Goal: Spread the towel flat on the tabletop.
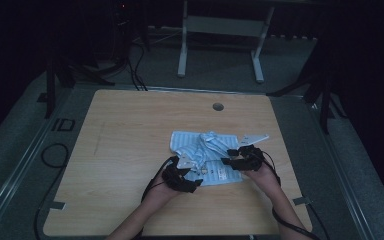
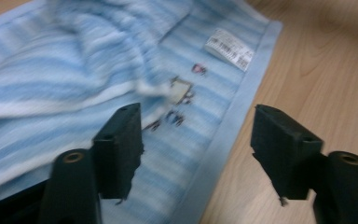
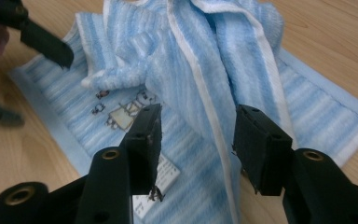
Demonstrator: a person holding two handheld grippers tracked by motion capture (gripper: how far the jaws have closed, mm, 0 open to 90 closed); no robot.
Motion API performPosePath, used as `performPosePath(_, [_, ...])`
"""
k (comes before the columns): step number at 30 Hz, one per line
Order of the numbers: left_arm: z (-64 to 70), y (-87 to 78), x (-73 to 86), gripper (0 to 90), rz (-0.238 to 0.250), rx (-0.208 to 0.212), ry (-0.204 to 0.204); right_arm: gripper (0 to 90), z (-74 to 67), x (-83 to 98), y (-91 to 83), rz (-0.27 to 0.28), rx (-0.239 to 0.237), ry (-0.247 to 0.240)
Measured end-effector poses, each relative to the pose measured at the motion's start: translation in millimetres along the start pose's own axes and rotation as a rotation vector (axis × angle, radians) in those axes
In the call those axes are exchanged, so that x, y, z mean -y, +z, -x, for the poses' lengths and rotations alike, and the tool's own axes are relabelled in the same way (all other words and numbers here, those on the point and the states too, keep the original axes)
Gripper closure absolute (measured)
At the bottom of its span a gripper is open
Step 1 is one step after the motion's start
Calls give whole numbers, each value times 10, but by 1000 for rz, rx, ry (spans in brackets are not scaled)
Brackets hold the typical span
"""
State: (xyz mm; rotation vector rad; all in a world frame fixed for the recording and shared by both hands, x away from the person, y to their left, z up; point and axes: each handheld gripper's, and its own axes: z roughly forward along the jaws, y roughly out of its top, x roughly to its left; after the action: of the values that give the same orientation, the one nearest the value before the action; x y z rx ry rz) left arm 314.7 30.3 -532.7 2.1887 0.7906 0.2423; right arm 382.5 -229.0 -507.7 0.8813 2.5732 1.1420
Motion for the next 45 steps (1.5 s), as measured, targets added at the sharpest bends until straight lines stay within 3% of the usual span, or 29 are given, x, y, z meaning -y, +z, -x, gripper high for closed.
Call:
performPosePath(2, [4, 39, -37, 379, -5, -6, -8, 536, -12, -29, 40, -6, -6, -12])
performPosePath(7, [-30, 165, -107, 450, -62, -96, -43, 550, -42, -110, 137, -23, -8, -29])
performPosePath(9, [-55, 211, -126, 451, -84, -114, -54, 550, -42, -134, 175, -28, -3, -35])
performPosePath(13, [-92, 263, -158, 484, -94, -166, -74, 551, -48, -164, 247, -51, 11, -46])
performPosePath(19, [-141, 288, -171, 604, -102, -173, -88, 599, -25, -184, 316, -83, 62, -41])
performPosePath(20, [-145, 287, -169, 666, -95, -168, -92, 658, -19, -185, 323, -88, 59, -38])
performPosePath(22, [-143, 288, -172, 703, -100, -163, -86, 679, -12, -188, 336, -96, 77, -41])
performPosePath(23, [-136, 289, -174, 764, -97, -162, -82, 734, -10, -189, 343, -104, 71, -36])
performPosePath(26, [-109, 293, -187, 829, -98, -173, -62, 895, -18, -190, 352, -116, 89, -43])
performPosePath(33, [-109, 206, -219, 854, -68, -167, -67, 900, -35, -189, 276, -96, 101, -62])
performPosePath(38, [-106, 23, -285, 855, -12, -169, -73, 900, 1, -189, 72, -45, 120, -43])
performPosePath(39, [-107, -11, -296, 856, -5, -168, -71, 900, 15, -185, 38, -42, 104, -29])
performPosePath(45, [-110, -198, -322, 855, 29, -171, -67, 900, 46, -108, -141, -29, 118, -11])
